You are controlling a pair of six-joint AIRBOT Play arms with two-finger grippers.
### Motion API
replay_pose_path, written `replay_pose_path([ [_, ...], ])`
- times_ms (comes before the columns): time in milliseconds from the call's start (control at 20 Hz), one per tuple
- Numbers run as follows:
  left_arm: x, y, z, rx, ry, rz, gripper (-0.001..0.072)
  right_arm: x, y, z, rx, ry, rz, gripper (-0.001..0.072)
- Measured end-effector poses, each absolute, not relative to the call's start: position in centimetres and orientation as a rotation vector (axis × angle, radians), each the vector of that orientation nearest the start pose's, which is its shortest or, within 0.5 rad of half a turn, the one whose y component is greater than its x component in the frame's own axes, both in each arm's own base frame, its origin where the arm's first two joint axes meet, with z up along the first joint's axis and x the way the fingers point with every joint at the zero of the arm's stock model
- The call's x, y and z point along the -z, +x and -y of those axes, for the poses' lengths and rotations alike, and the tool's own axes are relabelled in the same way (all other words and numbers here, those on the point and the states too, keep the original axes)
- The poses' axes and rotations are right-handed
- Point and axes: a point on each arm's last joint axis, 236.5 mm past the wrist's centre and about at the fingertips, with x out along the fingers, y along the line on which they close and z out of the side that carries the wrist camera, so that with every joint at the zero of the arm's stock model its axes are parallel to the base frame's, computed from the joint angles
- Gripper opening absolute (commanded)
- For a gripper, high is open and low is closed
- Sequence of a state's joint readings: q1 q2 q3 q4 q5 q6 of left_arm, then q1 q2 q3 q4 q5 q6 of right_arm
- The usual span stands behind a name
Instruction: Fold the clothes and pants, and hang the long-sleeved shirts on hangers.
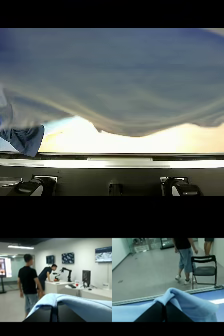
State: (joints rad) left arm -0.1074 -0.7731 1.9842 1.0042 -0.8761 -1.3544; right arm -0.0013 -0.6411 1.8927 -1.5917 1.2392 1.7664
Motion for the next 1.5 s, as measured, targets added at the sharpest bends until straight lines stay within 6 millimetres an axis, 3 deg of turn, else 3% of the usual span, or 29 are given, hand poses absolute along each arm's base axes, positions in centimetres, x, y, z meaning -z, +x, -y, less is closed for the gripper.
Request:
replay_pose_path([
  [100, -57.0, 22.6, 11.2, 0.496, -0.072, 0.214, 0.0023, -47.4, 22.4, 0.5, 0.035, 0.189, -0.146, 0.0043],
  [150, -54.3, 25.5, 11.0, 0.465, -0.063, 0.113, 0.0023, -44.4, 25.0, 0.5, 0.046, 0.189, -0.27, 0.0043],
  [350, -39.1, 38.0, 9.9, 0.348, -0.038, -0.333, 0.0026, -29.8, 36.9, -0.1, 0.067, 0.186, -0.736, 0.0045],
  [500, -27.4, 45.4, 8.8, 0.258, -0.098, -0.598, 0.0028, -19.4, 45.1, -2.1, 0.031, 0.268, -0.93, 0.0045],
  [600, -20.1, 48.5, 8.5, 0.199, -0.188, -0.759, 0.003, -12.6, 48.7, -4.5, -0.005, 0.397, -1.051, 0.0045],
  [700, -14.1, 50.3, 8.9, 0.166, -0.275, -0.887, 0.0072, -7.4, 50.4, -7.0, -0.046, 0.53, -1.15, 0.0045],
  [750, -11.5, 50.8, 9.6, 0.165, -0.326, -0.947, 0.0171, -5.4, 50.9, -8.1, -0.06, 0.592, -1.19, 0.0094],
  [800, -9.3, 51.1, 10.3, 0.169, -0.38, -0.999, 0.0418, -3.9, 51.4, -8.9, -0.068, 0.639, -1.213, 0.0277],
  [850, -7.6, 51.2, 11.0, 0.177, -0.424, -1.042, 0.0601, -3.0, 51.7, -9.1, -0.072, 0.671, -1.229, 0.0517],
  [900, -6.3, 51.1, 11.4, 0.183, -0.467, -1.085, 0.0615, -2.4, 52.0, -8.9, -0.07, 0.702, -1.236, 0.0576],
  [950, -5.5, 50.8, 11.3, 0.195, -0.484, -1.118, 0.0615, -2.5, 52.3, -8.1, -0.074, 0.716, -1.231, 0.0585],
  [1100, -3.4, 47.9, 8.0, 0.218, -0.489, -1.276, 0.06, -2.9, 50.8, -1.8, -0.049, 0.702, -1.27, 0.0579],
  [1200, -1.8, 44.0, 4.9, 0.213, -0.516, -1.427, 0.0584, -2.1, 47.3, 3.9, 0.018, 0.698, -1.369, 0.0579],
  [1300, -0.1, 39.2, 2.6, 0.204, -0.568, -1.559, 0.0582, -0.8, 42.4, 8.5, 0.099, 0.711, -1.497, 0.0578],
  [1350, 0.9, 36.9, 2.0, 0.198, -0.602, -1.603, 0.058, -0.4, 40.4, 9.8, 0.123, 0.724, -1.539, 0.0576],
  [1400, 2.0, 34.7, 1.7, 0.191, -0.63, -1.635, 0.0486, 0.1, 38.4, 10.8, 0.146, 0.74, -1.576, 0.0572],
  [1450, 3.3, 32.7, 1.6, 0.182, -0.657, -1.653, 0.045, 0.7, 36.9, 11.4, 0.161, 0.748, -1.602, 0.0572],
  [1500, 4.5, 31.0, 1.7, 0.179, -0.678, -1.664, 0.045, 1.1, 35.7, 11.6, 0.166, 0.752, -1.62, 0.0572],
])
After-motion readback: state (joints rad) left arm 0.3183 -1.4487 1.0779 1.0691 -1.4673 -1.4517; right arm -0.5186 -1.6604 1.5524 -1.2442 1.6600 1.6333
